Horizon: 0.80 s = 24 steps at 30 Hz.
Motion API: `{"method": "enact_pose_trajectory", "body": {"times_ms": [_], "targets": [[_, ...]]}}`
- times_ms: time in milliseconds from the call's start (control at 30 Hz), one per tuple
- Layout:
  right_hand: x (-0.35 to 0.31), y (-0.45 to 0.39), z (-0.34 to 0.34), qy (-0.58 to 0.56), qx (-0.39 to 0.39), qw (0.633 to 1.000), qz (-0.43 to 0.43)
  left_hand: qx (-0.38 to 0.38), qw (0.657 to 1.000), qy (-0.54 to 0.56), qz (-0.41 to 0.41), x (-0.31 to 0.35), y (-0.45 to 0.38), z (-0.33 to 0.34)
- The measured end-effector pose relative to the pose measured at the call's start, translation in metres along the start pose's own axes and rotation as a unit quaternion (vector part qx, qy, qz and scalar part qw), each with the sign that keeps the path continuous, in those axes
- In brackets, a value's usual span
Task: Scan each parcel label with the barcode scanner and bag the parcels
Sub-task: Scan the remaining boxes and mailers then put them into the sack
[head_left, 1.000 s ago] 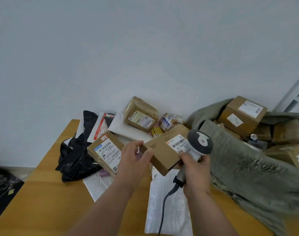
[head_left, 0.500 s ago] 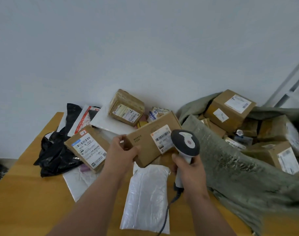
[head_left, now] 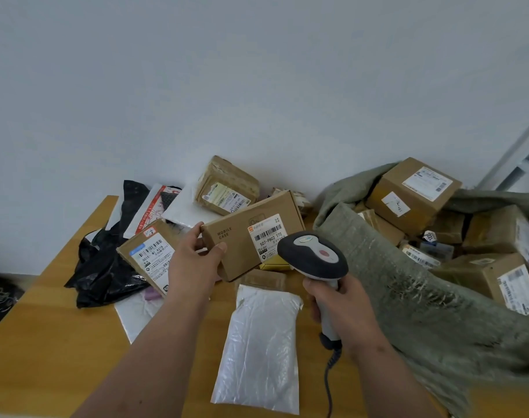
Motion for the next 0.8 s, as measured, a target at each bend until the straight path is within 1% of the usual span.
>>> {"method": "enact_pose_trajectory", "body": {"times_ms": [167,500,700,800], "targets": [[-0.006,0.003,0.005,0.027,0.003,1.000,0.001,0.004,1.000,-0.010,-0.006,0.003,0.000,-0.003],[-0.010,0.011,0.018,-0.009,0.016,1.000,0.000,0.003,0.999,-0.033,-0.002,0.006,-0.002,-0.013],[-0.008,0.015,0.028,-0.012,0.031,0.999,-0.001,-0.005,0.998,-0.053,0.022,0.011,-0.003,-0.020],[-0.009,0.016,0.032,-0.013,0.042,0.999,-0.006,-0.003,0.994,-0.090,0.064,0.017,-0.002,-0.023]]}}
Point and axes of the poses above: each hand's wrist, its own y-axis away from the middle knuckle, its own z-axis out of the palm, x = y × z, the point moved 4 cm from there along -y, towards the middle knuckle, and after that the axes turned 13 degrees about -z, right-handed, at the moved point
